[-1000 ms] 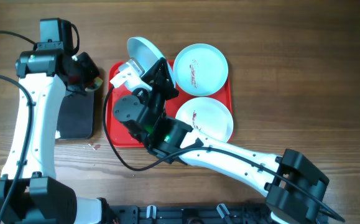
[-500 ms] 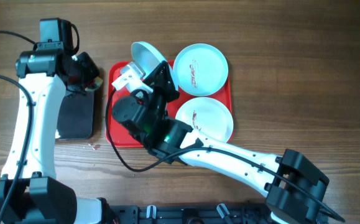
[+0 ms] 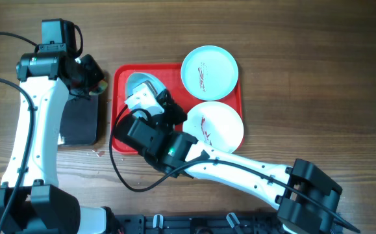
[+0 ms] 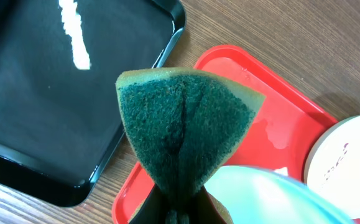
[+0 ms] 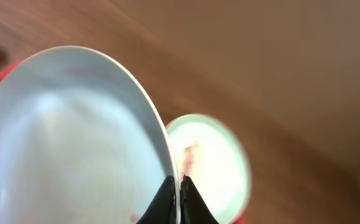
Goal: Clean dirty plates on tray and stack at the side
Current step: 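Lift the cleaned plate off the red tray with the right gripper, then place the plate on the table right of the red tray, release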
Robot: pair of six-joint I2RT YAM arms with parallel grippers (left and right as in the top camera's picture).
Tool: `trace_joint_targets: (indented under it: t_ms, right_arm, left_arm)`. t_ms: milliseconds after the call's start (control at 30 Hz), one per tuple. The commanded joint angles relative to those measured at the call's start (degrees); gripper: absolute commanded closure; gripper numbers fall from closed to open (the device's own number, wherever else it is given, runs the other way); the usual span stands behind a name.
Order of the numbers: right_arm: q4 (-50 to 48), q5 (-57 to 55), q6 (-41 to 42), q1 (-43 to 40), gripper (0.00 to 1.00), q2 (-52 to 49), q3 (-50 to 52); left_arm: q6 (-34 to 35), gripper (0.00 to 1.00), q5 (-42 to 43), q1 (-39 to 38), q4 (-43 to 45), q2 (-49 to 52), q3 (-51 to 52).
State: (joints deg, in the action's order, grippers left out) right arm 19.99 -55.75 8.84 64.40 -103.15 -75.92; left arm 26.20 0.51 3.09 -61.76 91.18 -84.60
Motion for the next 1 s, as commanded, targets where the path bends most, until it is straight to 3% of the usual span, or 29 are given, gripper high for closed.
trace_joint_targets:
  t_ms: [0,100,267,367,500,700,967]
  right_arm:
    - [4.1,14.0,14.8,-4.4,0.96,5.7,-0.5]
    - [9.8,23.3,20.1,-10.8,0.96,10.1,-0.5]
    - [22.6,45.0,22.8,-36.6,0.96,17.6,-0.5]
    - [28.3,48.2,22.6,-50.7,0.96,16.6,-0.4]
    - [30.9,48.1,21.1,-61.8,0.96,14.2,1.1]
    - [26.9,48.2,21.2,-69.9,0.96,11.8,9.4]
    - [16.0,46.7,21.3,-70.9,0.96,8.9,19.7]
  left_arm:
    - [-0.3,0.96,2.3,0.4,-0.7,0.5,0.2]
    - [-0.3,0.96,2.3,0.3,-1.4,0.5,0.2]
    - [-0.3,0.96,2.3,-0.7,-1.6,0.5,0.3]
    - [-0.2,0.96,2.3,-1.1,-1.6,0.5,0.3]
    - [-0.1,0.96,2.3,-1.1,-1.5,0.5,0.3]
    - [-0.1,0.96,2.3,-1.1,-1.5,0.5,0.3]
    - [-0.1,0.96,2.3,-1.1,-1.5,0.5,0.3]
